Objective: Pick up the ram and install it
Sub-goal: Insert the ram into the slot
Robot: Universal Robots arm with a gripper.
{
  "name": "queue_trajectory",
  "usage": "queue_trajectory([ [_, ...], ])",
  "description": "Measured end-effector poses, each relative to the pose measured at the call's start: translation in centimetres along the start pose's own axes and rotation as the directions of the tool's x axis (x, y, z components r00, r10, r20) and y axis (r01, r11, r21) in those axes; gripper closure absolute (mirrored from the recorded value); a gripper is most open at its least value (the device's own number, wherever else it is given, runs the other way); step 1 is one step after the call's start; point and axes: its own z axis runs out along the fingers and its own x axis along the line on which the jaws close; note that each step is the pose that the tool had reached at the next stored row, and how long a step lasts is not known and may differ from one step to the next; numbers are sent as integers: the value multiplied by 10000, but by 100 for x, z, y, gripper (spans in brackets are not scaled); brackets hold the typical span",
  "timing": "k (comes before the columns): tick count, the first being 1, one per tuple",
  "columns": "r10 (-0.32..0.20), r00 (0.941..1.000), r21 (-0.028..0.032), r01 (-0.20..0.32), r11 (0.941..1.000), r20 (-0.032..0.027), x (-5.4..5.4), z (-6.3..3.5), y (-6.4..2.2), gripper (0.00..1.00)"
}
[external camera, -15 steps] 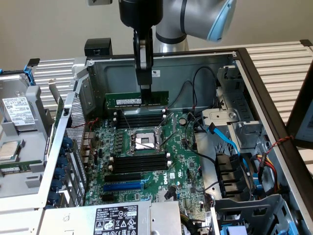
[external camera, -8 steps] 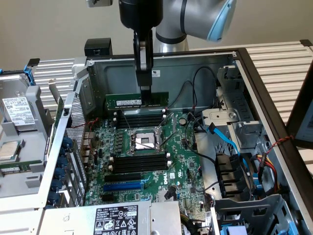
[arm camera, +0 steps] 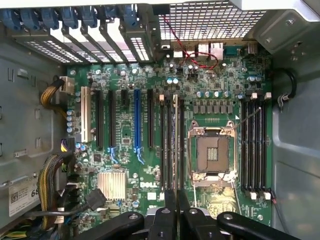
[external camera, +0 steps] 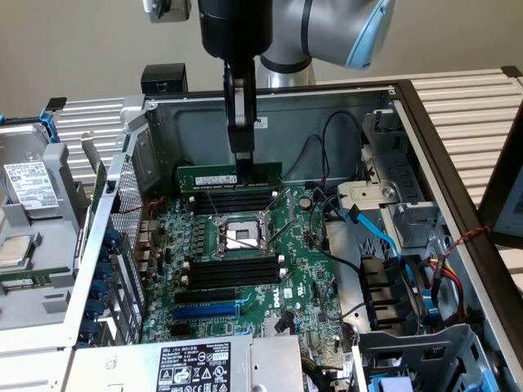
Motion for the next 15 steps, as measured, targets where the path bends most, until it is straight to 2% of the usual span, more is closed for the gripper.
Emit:
queue_trajectory([
  [1, 0, 10000, 2, 0, 10000, -20, -1, 16, 0, 87],
  [12, -21, 10000, 4, 21, 10000, -21, -14, 214, 4, 87],
  [13, -35, 10000, 5, 35, 10000, -22, 22, 379, 3, 87],
  [15, -69, 9997, 17, 70, 10000, -238, 17, 535, 4, 87],
])
